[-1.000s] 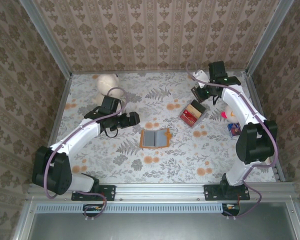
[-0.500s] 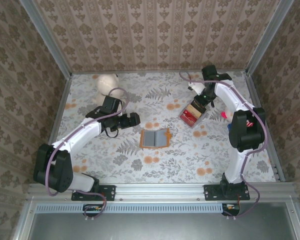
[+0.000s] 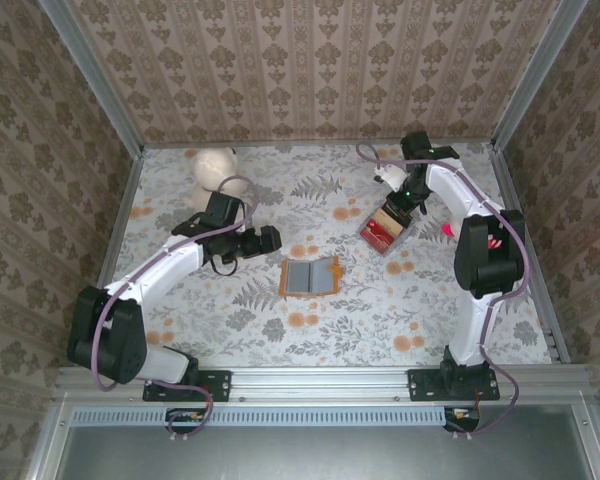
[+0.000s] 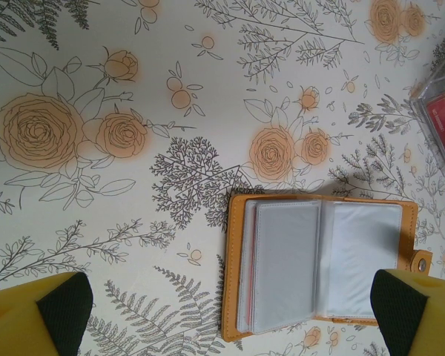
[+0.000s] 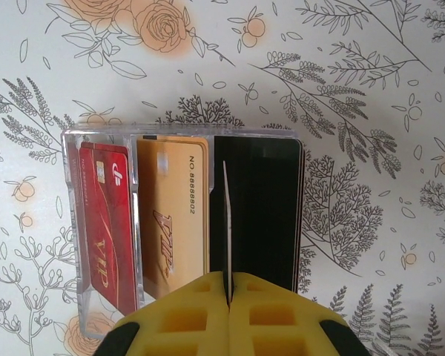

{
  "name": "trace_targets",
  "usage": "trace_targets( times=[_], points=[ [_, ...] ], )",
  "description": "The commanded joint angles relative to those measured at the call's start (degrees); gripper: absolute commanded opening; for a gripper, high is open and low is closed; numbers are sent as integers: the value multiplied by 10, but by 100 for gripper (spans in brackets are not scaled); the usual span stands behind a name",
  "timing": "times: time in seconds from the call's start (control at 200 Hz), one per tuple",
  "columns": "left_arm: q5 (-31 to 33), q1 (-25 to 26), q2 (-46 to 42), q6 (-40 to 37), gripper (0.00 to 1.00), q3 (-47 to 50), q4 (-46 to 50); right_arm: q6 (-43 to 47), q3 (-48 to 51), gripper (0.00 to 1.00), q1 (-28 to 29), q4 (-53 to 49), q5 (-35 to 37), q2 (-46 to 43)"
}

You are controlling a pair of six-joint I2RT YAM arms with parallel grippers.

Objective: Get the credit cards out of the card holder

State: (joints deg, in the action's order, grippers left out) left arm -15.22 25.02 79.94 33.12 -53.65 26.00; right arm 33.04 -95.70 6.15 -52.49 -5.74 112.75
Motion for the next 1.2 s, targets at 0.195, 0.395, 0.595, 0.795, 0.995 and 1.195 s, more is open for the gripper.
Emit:
trace_targets(
  times=[0.195,0.395,0.595,0.795,0.995,1.195],
  points=[
    [-14,-3,7,-13,100,4,4,-3,-13,0,3,12,-4,27],
    [-17,-3,12,-12,100,2,4,-7,-5,0,8,37,-1,35],
    [-18,-2,11,-11,100,2,5,-7,-4,3,12,40,4,41],
    [-23,-2,12,-11,100,4,0,-6,4,15,15,52,12,16],
    [-27,-3,13,-9,100,2,-2,-8,6,19,15,57,22,-18],
    [-28,-3,11,-5,100,6,-3,-30,20,22,15,66,7,-70]
  ],
)
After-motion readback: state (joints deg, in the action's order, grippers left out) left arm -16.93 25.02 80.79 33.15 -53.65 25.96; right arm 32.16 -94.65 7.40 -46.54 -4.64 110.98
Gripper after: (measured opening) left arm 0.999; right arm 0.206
